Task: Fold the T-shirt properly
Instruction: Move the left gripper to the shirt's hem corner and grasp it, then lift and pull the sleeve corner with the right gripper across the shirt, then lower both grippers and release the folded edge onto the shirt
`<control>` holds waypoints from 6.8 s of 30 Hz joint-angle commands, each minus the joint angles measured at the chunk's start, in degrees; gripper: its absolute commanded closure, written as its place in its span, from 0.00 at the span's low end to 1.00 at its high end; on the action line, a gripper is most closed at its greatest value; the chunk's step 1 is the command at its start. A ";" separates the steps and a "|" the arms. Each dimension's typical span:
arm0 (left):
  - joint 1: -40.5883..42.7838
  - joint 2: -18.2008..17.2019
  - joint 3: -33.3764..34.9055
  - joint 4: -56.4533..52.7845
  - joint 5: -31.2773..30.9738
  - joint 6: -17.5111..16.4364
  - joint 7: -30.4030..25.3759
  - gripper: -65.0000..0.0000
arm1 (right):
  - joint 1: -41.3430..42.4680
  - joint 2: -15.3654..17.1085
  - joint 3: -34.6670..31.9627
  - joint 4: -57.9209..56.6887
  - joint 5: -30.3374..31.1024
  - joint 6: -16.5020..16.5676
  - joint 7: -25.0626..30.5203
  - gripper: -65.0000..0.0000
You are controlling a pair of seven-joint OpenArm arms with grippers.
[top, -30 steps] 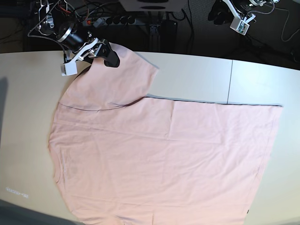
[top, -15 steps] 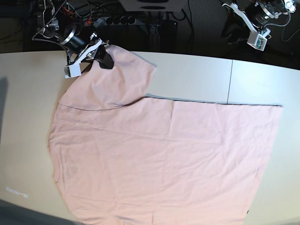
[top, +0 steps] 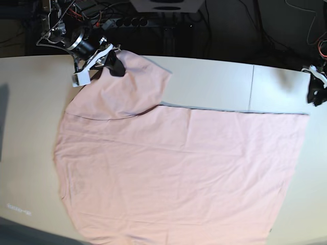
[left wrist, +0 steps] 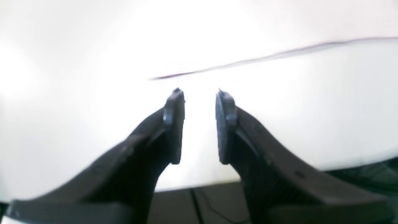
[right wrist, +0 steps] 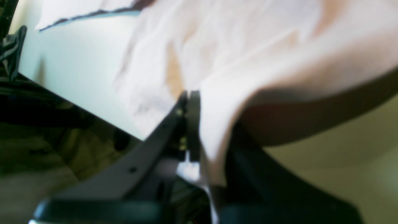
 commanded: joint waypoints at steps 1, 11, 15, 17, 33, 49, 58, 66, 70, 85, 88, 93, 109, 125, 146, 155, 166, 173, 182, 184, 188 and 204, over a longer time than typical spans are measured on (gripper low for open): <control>-2.71 -2.03 -0.22 -2.14 -1.46 0.11 -1.22 0.69 | -0.37 0.46 0.04 0.11 -3.06 3.17 -1.99 1.00; -25.83 -4.46 12.55 -31.36 -4.09 0.07 1.46 0.63 | -0.37 0.44 0.04 0.11 -3.56 3.17 -1.99 1.00; -31.01 -4.46 18.16 -37.07 -3.34 0.09 0.79 0.63 | -0.39 0.46 0.04 0.11 -3.56 3.17 -1.99 1.00; -31.32 -4.44 18.91 -37.16 -3.87 0.09 -0.70 0.63 | -0.39 0.44 0.04 0.11 -3.56 3.17 -2.05 1.00; -33.00 -4.81 18.84 -35.39 -2.56 -0.48 1.86 0.45 | -0.39 0.44 0.09 0.11 -3.56 3.17 -2.16 1.00; -38.18 -8.26 19.08 -35.58 -16.70 -8.33 9.64 0.32 | -0.37 0.44 0.09 0.11 -5.01 3.15 -2.14 1.00; -38.27 -5.66 20.06 -36.72 -15.19 -8.26 11.89 0.32 | -0.37 0.46 0.09 0.11 -5.01 3.13 -2.16 1.00; -38.25 -3.19 20.50 -42.27 -14.01 -8.33 11.91 0.32 | -0.37 0.46 0.09 0.11 -4.98 3.13 -2.14 1.00; -38.27 -2.62 20.57 -42.27 -13.16 -8.28 12.66 0.32 | -0.37 0.46 0.09 0.11 -4.96 3.13 -2.14 1.00; -38.45 -0.31 27.17 -41.53 -14.56 -8.28 14.40 0.32 | -0.37 0.46 0.09 0.11 -4.35 3.15 -2.14 1.00; -38.47 -0.31 27.17 -41.51 -14.62 -8.31 14.32 0.33 | -0.37 0.46 0.09 0.11 -4.35 3.13 -2.16 1.00; -38.45 -0.31 27.17 -41.46 -16.44 -8.35 10.75 0.49 | -0.37 0.46 0.09 0.13 -4.35 3.13 -0.70 1.00; -41.79 -0.68 25.31 -36.74 -20.28 -12.91 14.97 1.00 | 3.80 0.48 2.80 2.19 3.89 3.17 -7.23 1.00; -48.96 -2.91 24.96 -30.99 -32.17 -12.91 29.42 1.00 | 4.13 7.37 9.01 10.51 10.25 3.21 -10.10 1.00; -56.06 -2.34 24.96 -36.04 -32.15 -12.91 28.57 1.00 | 23.91 24.37 11.13 4.37 9.18 3.23 -10.08 1.00; -68.54 3.19 25.03 -47.54 -25.07 -12.91 25.20 1.00 | 39.21 28.70 -0.61 -7.43 9.33 4.48 -10.08 1.00; -74.82 4.79 31.06 -56.61 -12.98 -12.91 11.19 1.00 | 60.61 27.78 -20.35 -20.46 6.88 4.46 -9.66 1.00; -74.79 5.57 32.89 -56.81 -6.29 -12.91 6.29 1.00 | 69.64 23.69 -27.30 -28.61 -0.83 4.46 -7.02 1.00; -74.79 6.51 32.89 -56.92 -1.05 -12.91 3.34 1.00 | 76.98 16.61 -30.62 -38.21 -8.52 4.44 -4.46 1.00; -74.79 6.51 32.89 -56.92 -0.17 -12.91 2.60 1.00 | 78.03 16.11 -30.64 -39.85 -10.01 4.39 -2.67 1.00; -74.82 6.51 32.89 -58.18 2.56 -12.91 -0.13 1.00 | 79.95 14.56 -30.64 -42.69 -10.19 4.44 -2.34 1.00; -78.93 6.58 32.92 -64.41 2.78 -12.91 -4.02 0.93 | 81.70 11.08 -30.71 -46.69 -17.59 4.22 2.80 1.00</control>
